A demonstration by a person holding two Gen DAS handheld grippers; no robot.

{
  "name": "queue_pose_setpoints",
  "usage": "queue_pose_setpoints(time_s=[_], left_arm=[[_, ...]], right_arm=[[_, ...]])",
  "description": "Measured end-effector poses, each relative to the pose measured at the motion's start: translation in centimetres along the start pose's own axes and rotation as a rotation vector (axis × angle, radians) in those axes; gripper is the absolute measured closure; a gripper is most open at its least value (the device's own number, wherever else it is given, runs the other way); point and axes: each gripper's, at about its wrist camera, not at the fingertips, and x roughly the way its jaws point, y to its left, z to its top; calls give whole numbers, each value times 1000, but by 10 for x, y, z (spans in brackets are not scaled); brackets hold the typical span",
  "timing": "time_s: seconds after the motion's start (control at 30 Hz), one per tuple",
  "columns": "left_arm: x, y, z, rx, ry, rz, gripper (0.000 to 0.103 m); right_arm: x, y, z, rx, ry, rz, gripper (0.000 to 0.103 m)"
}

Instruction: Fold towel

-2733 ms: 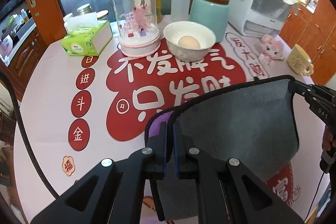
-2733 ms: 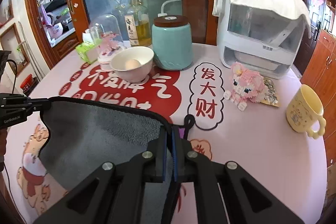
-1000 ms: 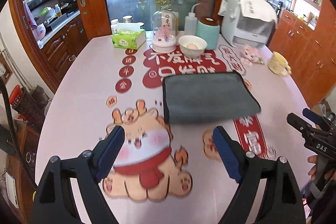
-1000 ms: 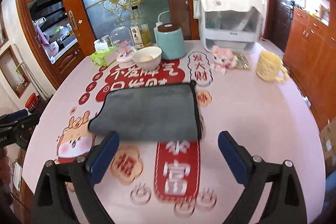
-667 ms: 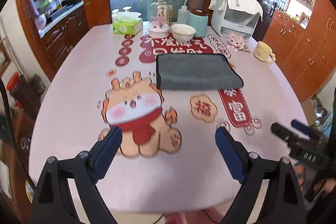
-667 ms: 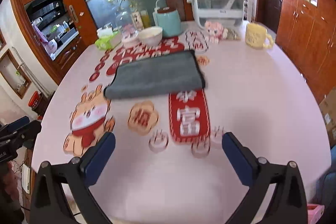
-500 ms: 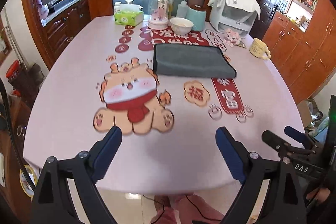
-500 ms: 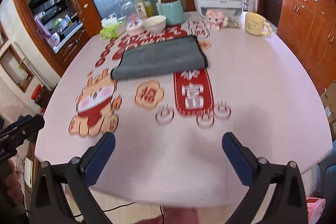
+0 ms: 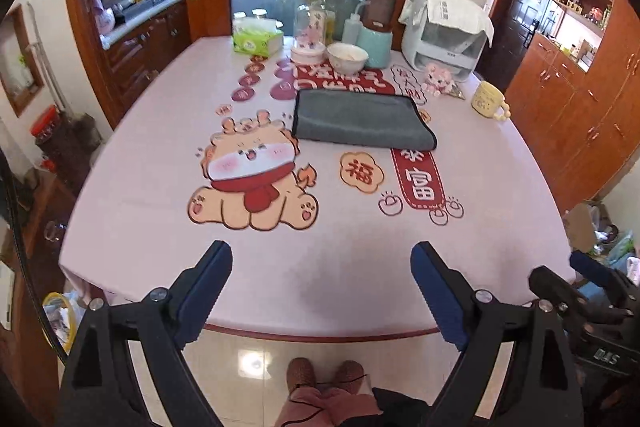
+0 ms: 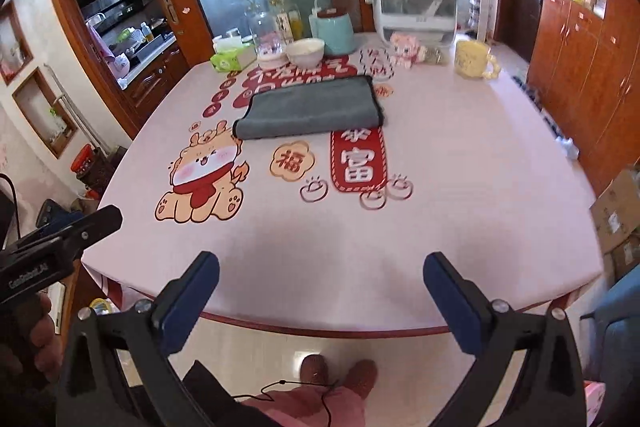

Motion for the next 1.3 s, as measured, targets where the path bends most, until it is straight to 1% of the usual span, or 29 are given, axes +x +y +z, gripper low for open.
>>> queue_pose_setpoints(time_s=[0.17, 0.23, 0.3, 0.4, 0.5, 0.57, 0.7, 1.0, 1.3], left_arm=[[-17, -9, -4, -18, -47, 29, 12], [-23, -11, -11, -27, -79, 56, 11], [-26, -10, -13, -34, -93, 77, 11], [-30, -8, -11, -51, -117, 87, 10], [-33, -10, -9, -45, -144, 83, 9], [-32, -14, -8, -28, -147, 88, 1], [-29, -20, -5, -8, -146, 92, 0], [-19, -21, -3, -10, -119, 101, 0], [-22, -23, -4, 10, -130, 96, 0]], right_arm=[[-26, 4, 1, -20, -45, 30, 1], [-33, 6, -4, -10, -74, 34, 1], [-36, 8, -8, -9, -88, 40, 1], [-41, 9, -6, -4, -115, 34, 1], [-43, 11, -4, -2, -123, 51, 1], [-44, 14, -2, -18, -133, 37, 0], [-42, 15, -1, -27, -141, 25, 0], [-35, 10, 2, -8, -112, -1, 0], [-33, 9, 2, -1, -101, -5, 0]])
